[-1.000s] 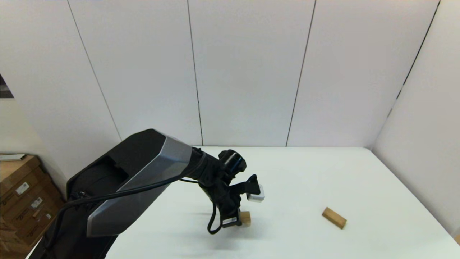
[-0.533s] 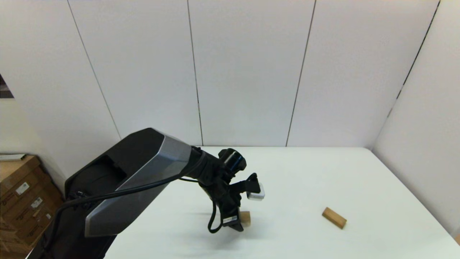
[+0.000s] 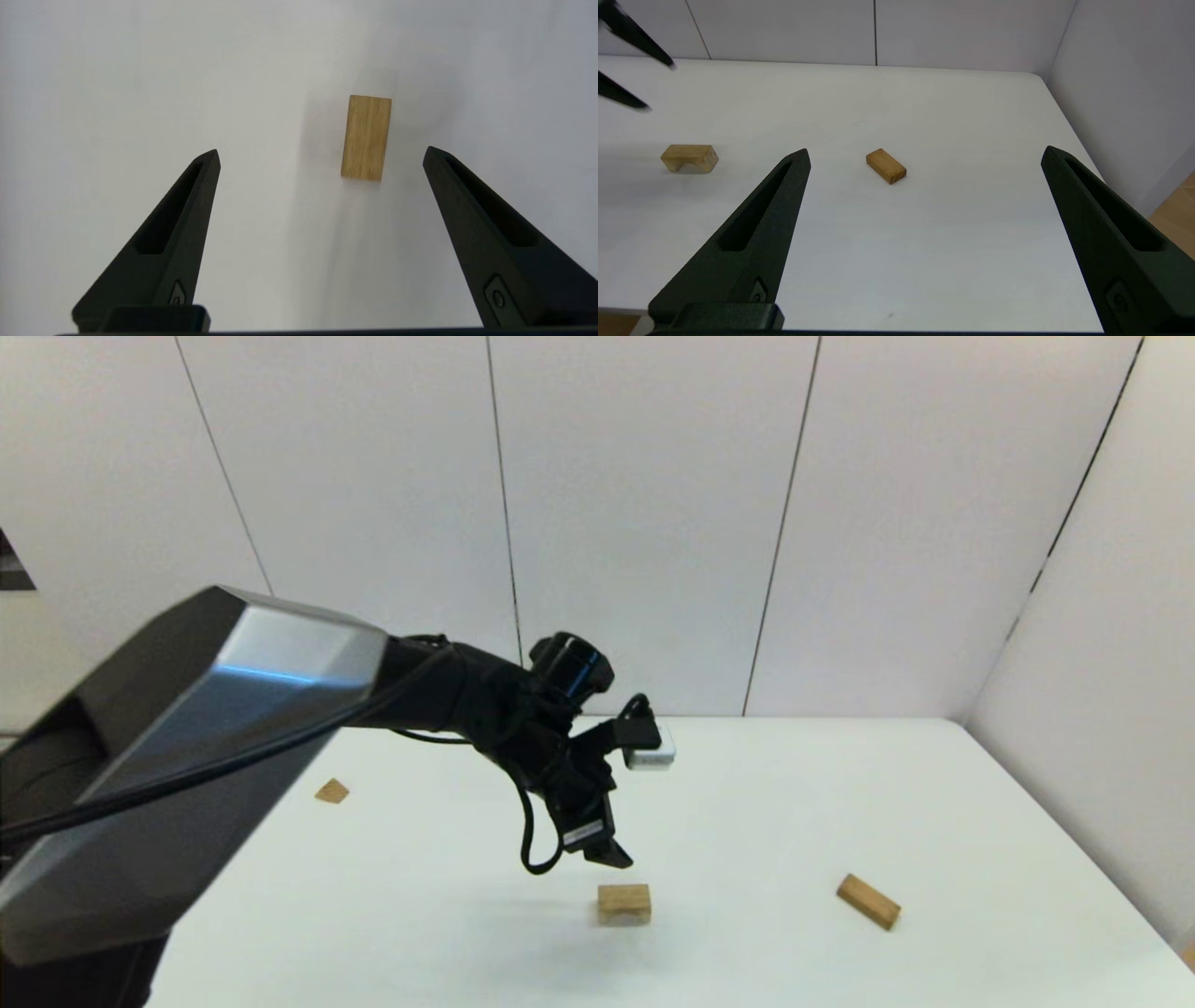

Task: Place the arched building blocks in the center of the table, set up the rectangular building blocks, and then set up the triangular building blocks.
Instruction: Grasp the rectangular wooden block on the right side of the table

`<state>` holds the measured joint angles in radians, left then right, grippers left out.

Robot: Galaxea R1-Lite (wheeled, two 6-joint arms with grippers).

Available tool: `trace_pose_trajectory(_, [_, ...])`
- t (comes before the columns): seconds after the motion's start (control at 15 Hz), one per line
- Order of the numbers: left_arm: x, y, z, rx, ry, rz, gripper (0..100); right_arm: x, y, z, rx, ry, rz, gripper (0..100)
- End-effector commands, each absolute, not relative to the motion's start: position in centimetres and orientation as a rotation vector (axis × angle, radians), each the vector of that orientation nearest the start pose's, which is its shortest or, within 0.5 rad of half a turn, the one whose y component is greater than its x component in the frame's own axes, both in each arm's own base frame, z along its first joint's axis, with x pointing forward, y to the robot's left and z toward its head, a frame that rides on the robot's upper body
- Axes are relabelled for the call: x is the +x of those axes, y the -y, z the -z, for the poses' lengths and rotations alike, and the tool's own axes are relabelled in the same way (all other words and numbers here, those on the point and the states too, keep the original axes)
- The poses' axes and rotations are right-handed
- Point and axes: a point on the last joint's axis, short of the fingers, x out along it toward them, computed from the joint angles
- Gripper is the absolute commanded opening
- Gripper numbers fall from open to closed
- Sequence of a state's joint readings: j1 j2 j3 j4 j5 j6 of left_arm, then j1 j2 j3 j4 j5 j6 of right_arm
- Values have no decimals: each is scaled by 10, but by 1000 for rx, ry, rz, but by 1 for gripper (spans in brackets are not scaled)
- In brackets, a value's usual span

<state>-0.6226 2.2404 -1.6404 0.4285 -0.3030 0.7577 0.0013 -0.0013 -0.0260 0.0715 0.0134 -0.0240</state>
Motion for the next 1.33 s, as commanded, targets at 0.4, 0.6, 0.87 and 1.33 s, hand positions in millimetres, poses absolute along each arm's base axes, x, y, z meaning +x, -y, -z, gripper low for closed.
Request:
trace_pose_trajectory(0.4, [194, 116, -313, 623, -476, 863, 100, -25, 0, -75, -24, -46, -16, 100])
trace_pose_trajectory(0.6, [141, 80, -328, 536, -419, 737, 100, -25, 0, -75, -24, -44, -16, 100])
trace_pose_trajectory(0.87, [76, 27, -330, 474, -312, 509, 100, -25, 0, -75, -26, -44, -16, 100])
trace_pose_trajectory(1.33, [-21, -4, -267, 428, -164, 90, 100, -25, 0, -75, -24, -46, -16, 100])
